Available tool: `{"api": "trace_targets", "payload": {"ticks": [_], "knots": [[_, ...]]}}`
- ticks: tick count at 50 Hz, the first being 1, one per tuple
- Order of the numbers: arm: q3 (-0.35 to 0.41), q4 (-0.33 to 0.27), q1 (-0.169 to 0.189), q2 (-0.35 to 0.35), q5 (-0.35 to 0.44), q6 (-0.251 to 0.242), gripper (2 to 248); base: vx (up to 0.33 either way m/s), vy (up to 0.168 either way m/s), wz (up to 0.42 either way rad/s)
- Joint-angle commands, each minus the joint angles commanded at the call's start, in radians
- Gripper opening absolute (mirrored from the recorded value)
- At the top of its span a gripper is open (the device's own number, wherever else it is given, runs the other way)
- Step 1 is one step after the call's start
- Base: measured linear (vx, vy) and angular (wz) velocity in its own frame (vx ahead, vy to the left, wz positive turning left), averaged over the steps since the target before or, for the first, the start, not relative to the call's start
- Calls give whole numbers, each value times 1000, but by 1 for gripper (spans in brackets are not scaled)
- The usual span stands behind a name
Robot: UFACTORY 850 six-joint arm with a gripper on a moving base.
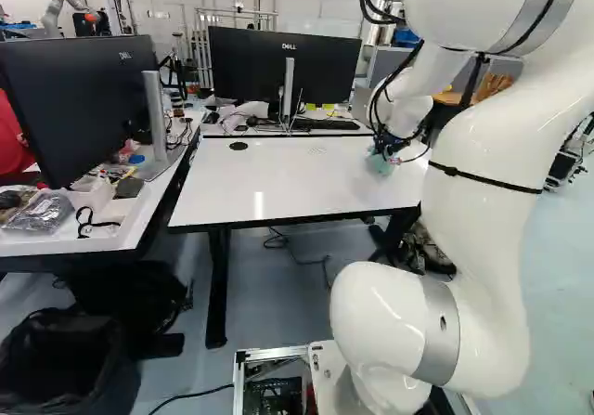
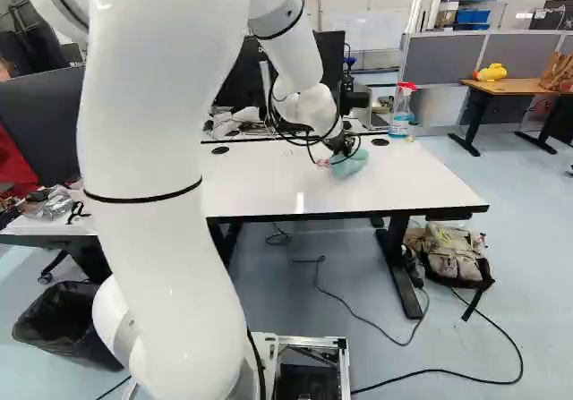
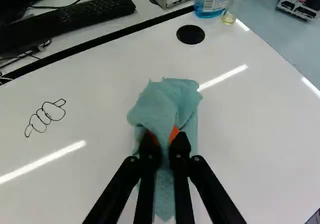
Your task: Clean the table with the green towel
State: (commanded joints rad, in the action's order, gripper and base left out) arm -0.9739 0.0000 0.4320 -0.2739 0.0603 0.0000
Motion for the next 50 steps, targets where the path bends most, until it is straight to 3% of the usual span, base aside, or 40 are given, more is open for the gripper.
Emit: {"api": "trace_targets", "payload": {"ticks": [31,50], "knots": [[151,0,37,132,0,0,39,0,0,0],[155,0,38,135,0,0,39,0,0,0]]}}
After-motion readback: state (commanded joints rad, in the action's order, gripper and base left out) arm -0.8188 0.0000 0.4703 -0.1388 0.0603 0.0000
